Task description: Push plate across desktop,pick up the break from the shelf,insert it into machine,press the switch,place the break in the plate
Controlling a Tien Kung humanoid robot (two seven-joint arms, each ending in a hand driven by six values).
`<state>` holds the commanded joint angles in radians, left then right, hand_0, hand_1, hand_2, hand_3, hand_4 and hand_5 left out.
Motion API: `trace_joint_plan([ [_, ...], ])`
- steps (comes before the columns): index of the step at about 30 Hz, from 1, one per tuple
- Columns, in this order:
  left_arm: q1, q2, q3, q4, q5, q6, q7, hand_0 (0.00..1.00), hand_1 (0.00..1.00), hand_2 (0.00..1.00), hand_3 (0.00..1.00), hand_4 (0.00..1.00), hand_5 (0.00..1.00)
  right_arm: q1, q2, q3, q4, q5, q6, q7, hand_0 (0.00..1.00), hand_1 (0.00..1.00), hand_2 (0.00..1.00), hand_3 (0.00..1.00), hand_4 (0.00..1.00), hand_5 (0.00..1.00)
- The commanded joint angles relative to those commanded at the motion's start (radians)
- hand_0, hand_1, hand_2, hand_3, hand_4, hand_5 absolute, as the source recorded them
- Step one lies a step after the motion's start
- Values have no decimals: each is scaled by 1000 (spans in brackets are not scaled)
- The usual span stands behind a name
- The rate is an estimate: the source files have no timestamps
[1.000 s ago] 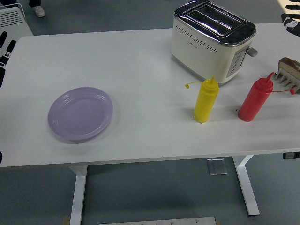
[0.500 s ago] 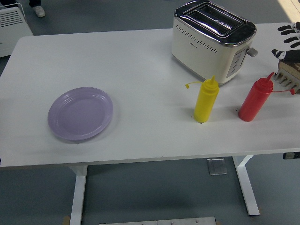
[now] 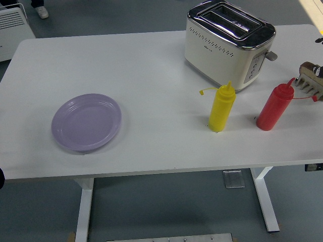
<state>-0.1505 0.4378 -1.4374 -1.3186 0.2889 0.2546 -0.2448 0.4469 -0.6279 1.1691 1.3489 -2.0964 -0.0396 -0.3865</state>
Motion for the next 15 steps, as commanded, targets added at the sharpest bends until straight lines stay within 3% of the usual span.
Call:
trace_joint_plan([
  [5, -11, -11, 29, 35, -8, 1, -6, 861, 785, 762, 741, 727, 998, -2, 8, -9, -30, -100, -1, 1, 640, 723, 789, 797, 776, 120],
  [15, -18, -28, 66, 64, -20, 3, -6, 862, 784, 761, 739, 727, 998, -14, 12, -13, 18, -26, 7, 8, 616, 709, 776, 795, 789, 164],
])
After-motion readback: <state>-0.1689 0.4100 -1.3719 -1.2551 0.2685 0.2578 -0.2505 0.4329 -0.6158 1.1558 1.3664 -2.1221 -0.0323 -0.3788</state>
